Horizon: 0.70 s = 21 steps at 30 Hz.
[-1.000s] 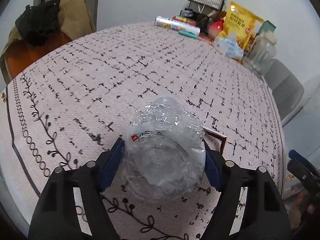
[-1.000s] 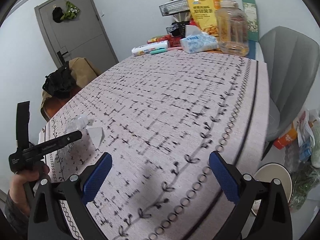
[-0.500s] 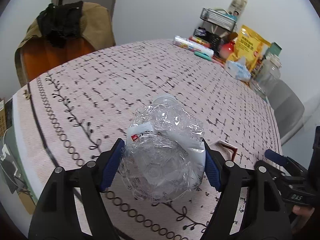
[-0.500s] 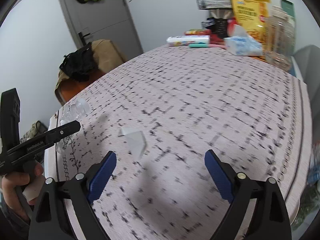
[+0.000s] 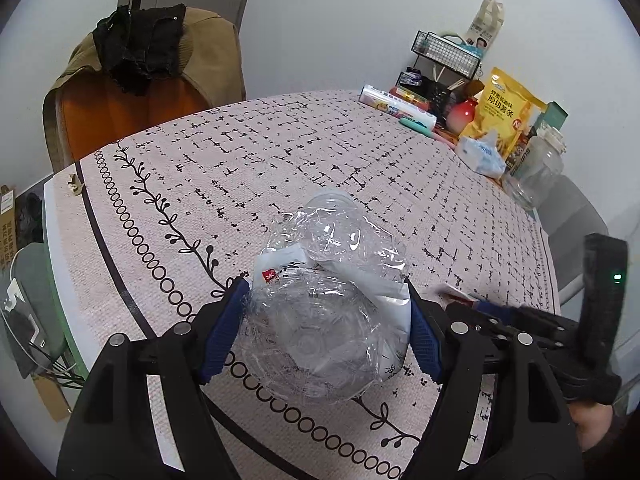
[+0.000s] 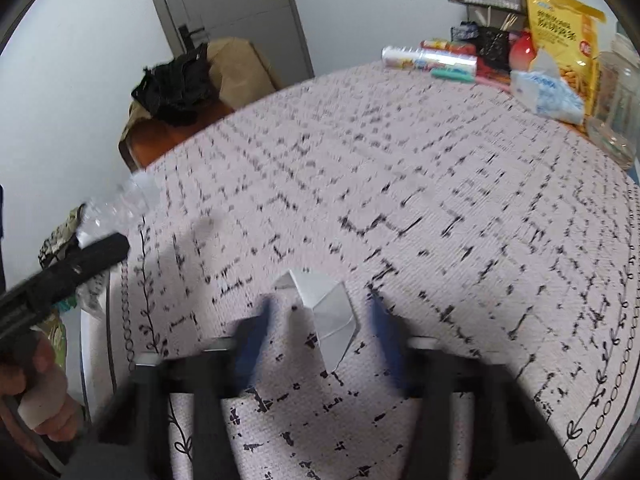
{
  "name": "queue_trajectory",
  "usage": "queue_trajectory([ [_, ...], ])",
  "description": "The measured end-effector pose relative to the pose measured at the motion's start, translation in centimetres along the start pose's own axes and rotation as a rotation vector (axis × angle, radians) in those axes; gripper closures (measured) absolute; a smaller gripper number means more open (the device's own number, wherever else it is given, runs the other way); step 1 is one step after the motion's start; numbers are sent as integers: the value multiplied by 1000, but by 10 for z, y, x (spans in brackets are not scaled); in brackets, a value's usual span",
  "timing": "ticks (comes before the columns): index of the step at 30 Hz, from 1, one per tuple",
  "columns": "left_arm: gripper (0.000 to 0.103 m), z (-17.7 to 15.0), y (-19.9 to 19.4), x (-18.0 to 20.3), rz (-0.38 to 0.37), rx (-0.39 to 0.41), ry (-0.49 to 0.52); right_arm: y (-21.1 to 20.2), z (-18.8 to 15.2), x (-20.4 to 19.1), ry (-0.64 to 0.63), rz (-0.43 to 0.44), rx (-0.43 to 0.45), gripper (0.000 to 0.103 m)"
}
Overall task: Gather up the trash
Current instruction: 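Grasp the crushed clear plastic bottle with the left gripper while the right grasps the white-red paper scrap, then carry the plastic bottle and paper scrap over the white floor bin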
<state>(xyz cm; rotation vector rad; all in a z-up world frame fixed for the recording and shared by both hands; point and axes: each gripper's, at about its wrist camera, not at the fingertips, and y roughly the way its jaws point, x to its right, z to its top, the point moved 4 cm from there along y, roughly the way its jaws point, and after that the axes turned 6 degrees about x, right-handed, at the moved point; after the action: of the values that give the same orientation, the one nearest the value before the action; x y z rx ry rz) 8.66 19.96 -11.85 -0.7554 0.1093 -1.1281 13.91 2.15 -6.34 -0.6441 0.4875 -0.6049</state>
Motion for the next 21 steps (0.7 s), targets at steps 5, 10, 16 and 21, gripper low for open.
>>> queue_trajectory([
  [5,29,0,-3,9,-12,4,12,-12,-6,3,-3,-6,7,94],
  [10,29,0,-3,26,-38,4,33,-39,-9,20,34,-20,45,95],
  [16,29,11,-4,59,-87,24,81,-72,-16,45,77,-49,88,95],
  [21,29,20,-7,86,-125,38,121,-101,-18,70,122,-84,132,95],
])
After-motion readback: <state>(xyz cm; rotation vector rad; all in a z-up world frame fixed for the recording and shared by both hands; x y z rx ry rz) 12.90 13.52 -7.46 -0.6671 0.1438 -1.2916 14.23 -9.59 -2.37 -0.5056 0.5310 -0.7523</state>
